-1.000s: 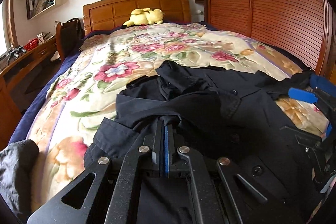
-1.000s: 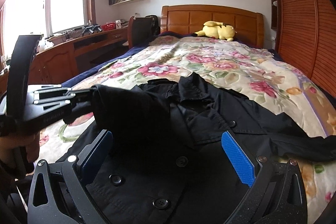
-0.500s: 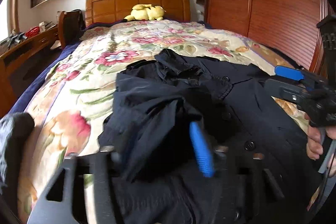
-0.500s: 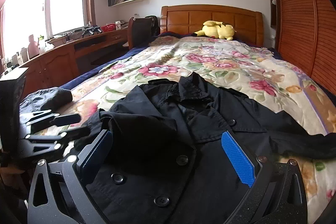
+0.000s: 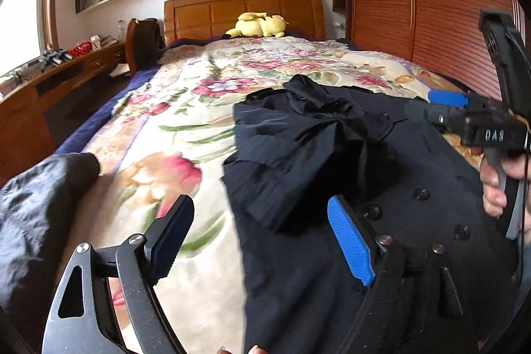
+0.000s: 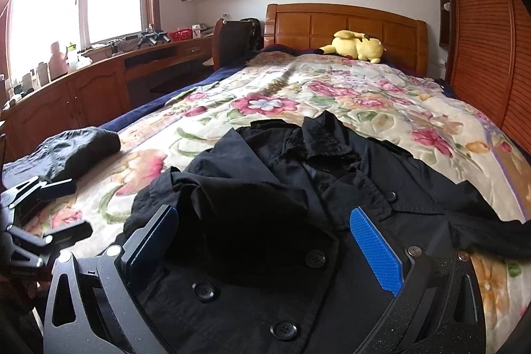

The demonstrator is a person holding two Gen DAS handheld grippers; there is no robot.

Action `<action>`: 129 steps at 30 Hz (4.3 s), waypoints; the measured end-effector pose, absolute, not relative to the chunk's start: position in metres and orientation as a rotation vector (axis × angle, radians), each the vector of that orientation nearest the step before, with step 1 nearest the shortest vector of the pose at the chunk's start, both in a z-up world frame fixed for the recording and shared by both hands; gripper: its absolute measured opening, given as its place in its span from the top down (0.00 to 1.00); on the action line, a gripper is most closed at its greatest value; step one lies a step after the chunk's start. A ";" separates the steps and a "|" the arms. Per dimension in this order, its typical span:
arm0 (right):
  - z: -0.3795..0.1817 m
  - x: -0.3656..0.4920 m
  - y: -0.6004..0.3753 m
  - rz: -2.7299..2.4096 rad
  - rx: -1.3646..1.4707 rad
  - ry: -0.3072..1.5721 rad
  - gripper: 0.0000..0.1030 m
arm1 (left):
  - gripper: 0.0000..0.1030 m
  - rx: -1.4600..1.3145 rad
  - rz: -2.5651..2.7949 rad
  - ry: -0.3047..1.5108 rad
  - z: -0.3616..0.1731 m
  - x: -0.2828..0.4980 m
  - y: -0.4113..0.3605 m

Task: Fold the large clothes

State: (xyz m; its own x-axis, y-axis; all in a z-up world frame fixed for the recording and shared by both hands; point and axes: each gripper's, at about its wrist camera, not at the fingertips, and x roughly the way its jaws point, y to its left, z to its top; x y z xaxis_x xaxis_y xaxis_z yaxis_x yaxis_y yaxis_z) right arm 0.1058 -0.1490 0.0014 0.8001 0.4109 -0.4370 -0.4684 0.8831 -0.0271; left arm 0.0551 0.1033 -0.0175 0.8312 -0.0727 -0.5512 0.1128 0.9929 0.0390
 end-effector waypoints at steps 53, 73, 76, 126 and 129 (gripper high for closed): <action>-0.070 0.176 0.004 0.646 -0.495 0.776 0.42 | 0.19 -0.101 -0.024 0.569 -0.011 0.032 0.208; 0.009 0.122 -0.109 0.535 -0.268 0.486 0.83 | 0.19 -0.084 -0.113 0.546 -0.001 0.048 0.152; 0.012 0.108 -0.137 0.490 -0.229 0.467 0.83 | 0.19 -0.070 -0.139 0.541 0.001 0.050 0.135; -0.052 0.055 -0.305 0.236 -0.071 0.662 0.78 | 0.19 0.094 -0.348 0.562 -0.018 0.107 -0.043; -0.047 0.049 -0.314 0.256 -0.072 0.615 0.88 | 0.19 0.104 -0.362 0.567 -0.021 0.109 -0.055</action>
State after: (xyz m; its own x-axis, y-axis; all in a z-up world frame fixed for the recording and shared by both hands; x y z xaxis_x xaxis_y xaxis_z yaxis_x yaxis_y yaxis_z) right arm 0.0492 -0.3137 -0.0472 0.7861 0.2163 -0.5790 -0.2589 0.9659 0.0094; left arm 0.1094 -0.0551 -0.0211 0.7824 -0.3063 -0.5423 0.3630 0.9318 -0.0026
